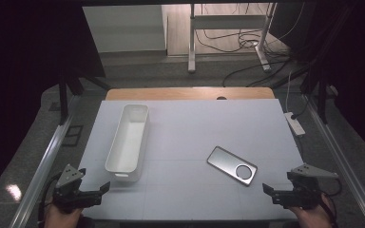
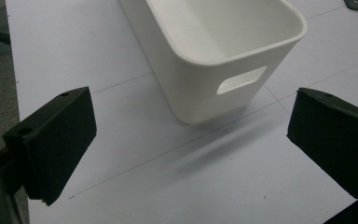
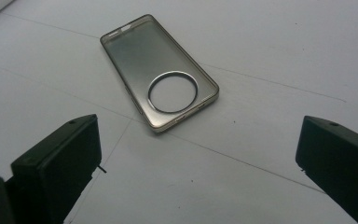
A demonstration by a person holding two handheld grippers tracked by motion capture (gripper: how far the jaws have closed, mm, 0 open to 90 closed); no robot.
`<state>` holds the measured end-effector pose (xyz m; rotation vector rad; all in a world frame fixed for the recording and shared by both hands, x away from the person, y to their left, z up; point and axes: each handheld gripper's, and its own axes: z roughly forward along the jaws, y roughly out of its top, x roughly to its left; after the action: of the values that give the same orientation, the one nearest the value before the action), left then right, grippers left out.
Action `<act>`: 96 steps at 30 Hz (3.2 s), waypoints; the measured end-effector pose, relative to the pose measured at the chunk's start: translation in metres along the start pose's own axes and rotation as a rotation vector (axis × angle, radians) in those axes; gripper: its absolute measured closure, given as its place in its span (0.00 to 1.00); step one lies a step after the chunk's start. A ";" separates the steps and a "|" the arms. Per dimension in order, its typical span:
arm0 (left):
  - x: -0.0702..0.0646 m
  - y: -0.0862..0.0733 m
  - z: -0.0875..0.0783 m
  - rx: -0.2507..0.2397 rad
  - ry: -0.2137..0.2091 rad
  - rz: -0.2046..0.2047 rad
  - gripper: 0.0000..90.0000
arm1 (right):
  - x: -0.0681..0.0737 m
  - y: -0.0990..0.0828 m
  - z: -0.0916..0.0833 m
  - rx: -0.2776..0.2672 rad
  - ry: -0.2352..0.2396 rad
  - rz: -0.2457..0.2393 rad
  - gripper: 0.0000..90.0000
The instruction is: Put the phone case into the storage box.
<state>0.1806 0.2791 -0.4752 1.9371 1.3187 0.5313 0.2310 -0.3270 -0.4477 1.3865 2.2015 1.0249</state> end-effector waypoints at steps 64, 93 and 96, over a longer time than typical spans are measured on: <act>-0.001 0.000 0.001 0.002 -0.021 0.016 0.03 | -0.013 0.051 0.057 0.033 0.027 -0.056 0.00; -0.001 0.000 0.000 0.002 -0.019 0.021 0.03 | -0.005 0.075 0.089 0.085 0.020 -0.061 0.00; -0.001 0.000 0.001 0.002 -0.020 0.021 0.03 | -0.005 0.076 0.090 0.091 0.027 -0.047 0.00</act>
<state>0.1808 0.2781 -0.4754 1.9548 1.2887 0.5198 0.3374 -0.2762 -0.4546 1.3599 2.3147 0.9437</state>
